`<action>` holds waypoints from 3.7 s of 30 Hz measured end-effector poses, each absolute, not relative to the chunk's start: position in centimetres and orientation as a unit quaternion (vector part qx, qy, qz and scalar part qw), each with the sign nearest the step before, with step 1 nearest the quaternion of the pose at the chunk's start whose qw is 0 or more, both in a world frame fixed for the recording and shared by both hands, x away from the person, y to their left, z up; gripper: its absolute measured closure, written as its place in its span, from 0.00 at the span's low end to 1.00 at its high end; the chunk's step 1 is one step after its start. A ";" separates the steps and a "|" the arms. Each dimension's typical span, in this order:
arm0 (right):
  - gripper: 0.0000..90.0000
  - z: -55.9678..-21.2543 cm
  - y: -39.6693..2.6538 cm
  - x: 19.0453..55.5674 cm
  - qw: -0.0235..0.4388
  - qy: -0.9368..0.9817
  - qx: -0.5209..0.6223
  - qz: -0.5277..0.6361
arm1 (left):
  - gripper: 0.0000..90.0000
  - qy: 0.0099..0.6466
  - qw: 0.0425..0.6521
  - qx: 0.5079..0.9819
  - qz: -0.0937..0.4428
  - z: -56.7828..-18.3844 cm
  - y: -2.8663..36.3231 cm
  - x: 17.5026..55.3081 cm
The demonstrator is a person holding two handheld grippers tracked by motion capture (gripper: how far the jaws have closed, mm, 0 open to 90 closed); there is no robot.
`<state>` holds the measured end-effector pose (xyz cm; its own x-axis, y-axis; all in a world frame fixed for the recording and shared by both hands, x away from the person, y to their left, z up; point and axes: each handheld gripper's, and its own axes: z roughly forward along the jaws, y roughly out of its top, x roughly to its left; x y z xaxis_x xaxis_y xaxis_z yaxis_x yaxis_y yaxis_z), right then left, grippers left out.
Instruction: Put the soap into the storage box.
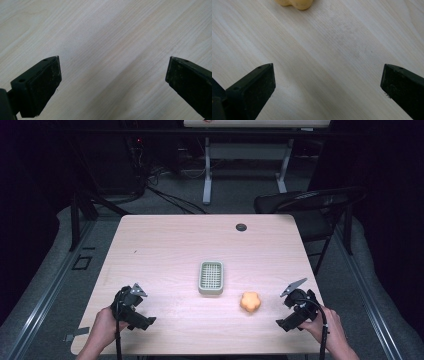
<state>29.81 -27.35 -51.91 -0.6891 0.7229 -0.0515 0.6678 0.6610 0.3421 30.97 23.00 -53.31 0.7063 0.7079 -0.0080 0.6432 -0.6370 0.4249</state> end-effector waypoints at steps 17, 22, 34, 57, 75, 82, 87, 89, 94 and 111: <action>0.00 -52.0 -26.0 29.9 0.089 0.914 0.369 0.144 | 0.00 0.376 0.203 0.901 0.080 -53.4 23.2 30.8; 0.00 -51.8 -25.3 30.1 0.091 0.915 0.360 0.156 | 0.00 0.376 0.203 0.900 0.080 -53.4 23.2 30.8; 0.00 -51.6 -23.3 30.7 0.086 0.921 0.340 0.170 | 0.00 0.378 0.201 0.900 0.080 -53.4 23.2 30.8; 0.00 -52.5 -19.9 33.2 0.076 0.929 0.318 0.175 | 0.00 0.377 0.196 0.902 0.075 -53.5 23.2 30.9; 0.00 -54.0 -17.8 35.1 0.074 0.930 0.326 0.150 | 0.00 0.379 0.196 0.902 0.072 -53.6 23.2 30.9; 0.14 -54.2 -17.2 35.2 0.080 0.931 0.324 0.145 | 0.00 0.380 0.197 0.901 0.071 -53.6 23.2 30.9; 0.18 -54.3 -17.2 35.4 0.080 0.932 0.326 0.139 | 0.00 0.379 0.196 0.901 0.072 -53.6 23.2 30.9; 0.22 -54.4 -17.3 35.4 0.076 0.929 0.331 0.143 | 0.00 0.379 0.196 0.902 0.072 -53.6 23.2 30.9; 0.26 -54.4 -17.4 35.4 0.080 0.928 0.335 0.141 | 0.00 0.379 0.196 0.902 0.072 -53.6 23.2 30.9; 0.28 -54.6 -17.3 35.5 0.081 0.930 0.334 0.129 | 0.00 0.379 0.195 0.902 0.073 -53.6 23.3 30.8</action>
